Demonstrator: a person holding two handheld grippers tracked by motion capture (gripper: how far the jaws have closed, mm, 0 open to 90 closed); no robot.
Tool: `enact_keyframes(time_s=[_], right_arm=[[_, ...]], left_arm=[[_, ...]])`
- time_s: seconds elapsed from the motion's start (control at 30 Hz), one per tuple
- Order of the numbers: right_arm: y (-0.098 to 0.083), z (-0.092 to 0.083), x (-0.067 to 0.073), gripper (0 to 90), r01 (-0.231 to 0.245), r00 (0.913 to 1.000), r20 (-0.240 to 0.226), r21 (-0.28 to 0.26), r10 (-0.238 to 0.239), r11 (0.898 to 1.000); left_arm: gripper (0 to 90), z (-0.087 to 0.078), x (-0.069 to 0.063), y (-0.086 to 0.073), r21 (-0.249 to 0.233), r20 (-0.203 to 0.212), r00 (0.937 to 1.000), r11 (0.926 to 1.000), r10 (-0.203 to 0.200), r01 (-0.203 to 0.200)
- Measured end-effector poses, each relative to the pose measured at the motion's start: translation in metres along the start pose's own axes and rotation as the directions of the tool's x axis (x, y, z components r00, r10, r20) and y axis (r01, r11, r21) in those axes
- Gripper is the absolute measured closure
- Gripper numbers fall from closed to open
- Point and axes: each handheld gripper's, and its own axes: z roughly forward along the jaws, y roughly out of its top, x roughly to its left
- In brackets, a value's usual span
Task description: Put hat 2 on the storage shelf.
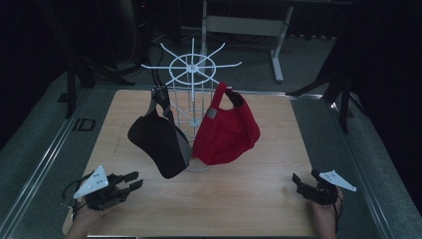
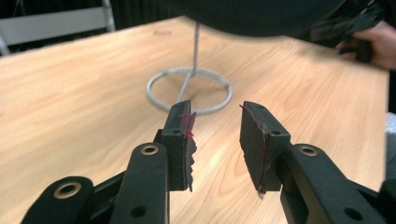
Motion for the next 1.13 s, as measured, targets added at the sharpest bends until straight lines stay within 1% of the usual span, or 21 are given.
enact_keyframes(time_s=[0.2, 0.27, 0.4, 0.5, 0.57, 0.6, 0.77, 0.83, 0.87, 0.97, 1.13], right_arm=[[0.000, 0.000, 0.000, 16.9, 0.004, 1.0000, 0.001, 0.003, -0.004, 1.000], [0.000, 0.000, 0.001, 16.9, 0.007, 1.0000, 0.002, 0.003, -0.007, 1.000], [0.000, 0.000, 0.001, 16.9, 0.010, 0.9999, 0.003, 0.001, -0.010, 1.000], [0.000, 0.000, 0.001, 16.9, 0.012, 0.9999, 0.003, 0.002, -0.012, 1.000], [0.000, 0.000, 0.001, 16.9, 0.012, 0.9999, 0.003, 0.003, -0.012, 1.000], [0.000, 0.000, 0.001, 16.9, 0.011, 0.9999, 0.003, 0.004, -0.012, 1.000], [0.000, 0.000, 0.001, 16.9, 0.013, 0.9999, 0.004, 0.002, -0.013, 1.000], [0.000, 0.000, 0.001, 16.9, 0.017, 0.9998, 0.005, 0.001, -0.017, 1.000], [0.000, 0.000, 0.001, 16.9, 0.018, 0.9998, 0.005, 0.001, -0.018, 1.000], [0.000, 0.000, 0.001, 16.9, 0.014, 0.9999, 0.004, 0.002, -0.014, 1.000], [0.000, 0.000, 0.001, 16.9, 0.021, 0.9998, 0.006, 0.005, -0.021, 1.000]], left_arm=[[64.3, -0.002, 0.004, -0.012, 0.011, -0.020, 0.9995, 0.9996, -0.024, 0.025], [64.3, -0.004, 0.005, -0.015, 0.017, -0.027, 0.9993, 0.9995, -0.025, 0.025], [64.3, -0.008, 0.008, -0.024, 0.006, -0.042, 0.9979, 0.9988, -0.049, 0.049], [64.3, -0.010, 0.009, -0.028, 0.023, -0.061, 0.9970, 0.9986, -0.047, 0.049], [64.2, -0.011, 0.009, -0.030, 0.022, -0.069, 0.9963, 0.9984, -0.051, 0.052], [64.2, -0.012, 0.010, -0.032, 0.013, -0.076, 0.9951, 0.9979, -0.063, 0.064], [64.2, -0.013, 0.012, -0.036, 0.005, -0.095, 0.9920, 0.9965, -0.083, 0.084], [64.3, -0.013, 0.012, -0.037, 0.000, -0.089, 0.9924, 0.9964, -0.085, 0.085], [64.3, -0.013, 0.012, -0.037, 0.007, -0.092, 0.9926, 0.9967, -0.080, 0.081], [64.3, -0.013, 0.012, -0.038, 0.006, -0.091, 0.9921, 0.9961, -0.087, 0.088], [64.3, -0.012, 0.011, -0.039, 0.007, -0.082, 0.9924, 0.9957, -0.091, 0.092]])
